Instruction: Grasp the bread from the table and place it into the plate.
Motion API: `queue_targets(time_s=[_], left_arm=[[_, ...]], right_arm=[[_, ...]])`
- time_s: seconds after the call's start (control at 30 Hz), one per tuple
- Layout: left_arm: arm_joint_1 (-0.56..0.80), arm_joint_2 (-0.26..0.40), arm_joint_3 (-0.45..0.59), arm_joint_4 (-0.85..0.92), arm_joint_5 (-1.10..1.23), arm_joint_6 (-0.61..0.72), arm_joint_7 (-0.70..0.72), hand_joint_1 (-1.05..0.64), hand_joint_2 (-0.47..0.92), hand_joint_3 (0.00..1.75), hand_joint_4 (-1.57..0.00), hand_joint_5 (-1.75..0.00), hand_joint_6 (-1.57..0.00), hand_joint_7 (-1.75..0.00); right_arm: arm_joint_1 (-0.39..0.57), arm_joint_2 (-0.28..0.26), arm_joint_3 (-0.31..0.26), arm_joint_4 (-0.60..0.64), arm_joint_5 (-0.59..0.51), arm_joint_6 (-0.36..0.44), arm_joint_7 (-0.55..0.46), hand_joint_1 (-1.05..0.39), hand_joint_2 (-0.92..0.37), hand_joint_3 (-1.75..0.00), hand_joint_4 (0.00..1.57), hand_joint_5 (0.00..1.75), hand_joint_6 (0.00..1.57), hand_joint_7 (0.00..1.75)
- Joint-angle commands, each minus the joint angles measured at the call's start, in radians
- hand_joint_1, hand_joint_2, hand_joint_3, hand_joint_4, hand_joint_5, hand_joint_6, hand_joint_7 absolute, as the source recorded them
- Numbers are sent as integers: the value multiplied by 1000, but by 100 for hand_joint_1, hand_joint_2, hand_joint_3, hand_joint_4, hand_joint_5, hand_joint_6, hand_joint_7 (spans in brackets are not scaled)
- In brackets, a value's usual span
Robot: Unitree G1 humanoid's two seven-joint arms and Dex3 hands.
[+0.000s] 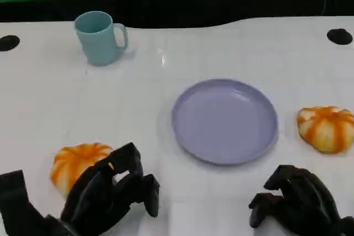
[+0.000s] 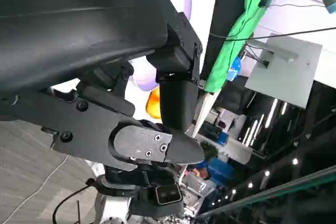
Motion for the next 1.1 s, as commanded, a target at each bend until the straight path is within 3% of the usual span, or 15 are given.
queue_targets(time_s=[0.03, 0.77, 0.83, 0.93, 1.1], left_arm=[[8, 11, 4, -21, 9, -9, 0, -66, 92, 18, -80, -175, -59, -168], [9, 8, 11, -26, 20, -22, 4, -66, 92, 18, -78, -175, -56, -169], [16, 11, 10, -39, 37, -43, 13, -66, 92, 18, -74, -175, -56, -162], [22, 21, 5, -55, 79, -106, 18, -65, 92, 24, -63, -174, -59, -132], [21, 30, 7, -66, 115, -156, 35, -65, 92, 26, -61, -173, -60, -126]], right_arm=[[-4, -16, -8, -13, 5, -6, -1, -103, -74, 0, 157, 74, 157, 37], [-4, -17, -5, -16, 7, 1, -7, -103, -74, 0, 157, 75, 157, 37], [-1, -16, -5, -21, 7, 3, -12, -104, -74, 0, 157, 74, 157, 37], [0, -14, -6, -20, 10, -1, -3, -103, -74, 0, 157, 74, 157, 37], [3, -12, -5, -26, 9, 0, -9, -103, -75, 0, 157, 74, 157, 37]])
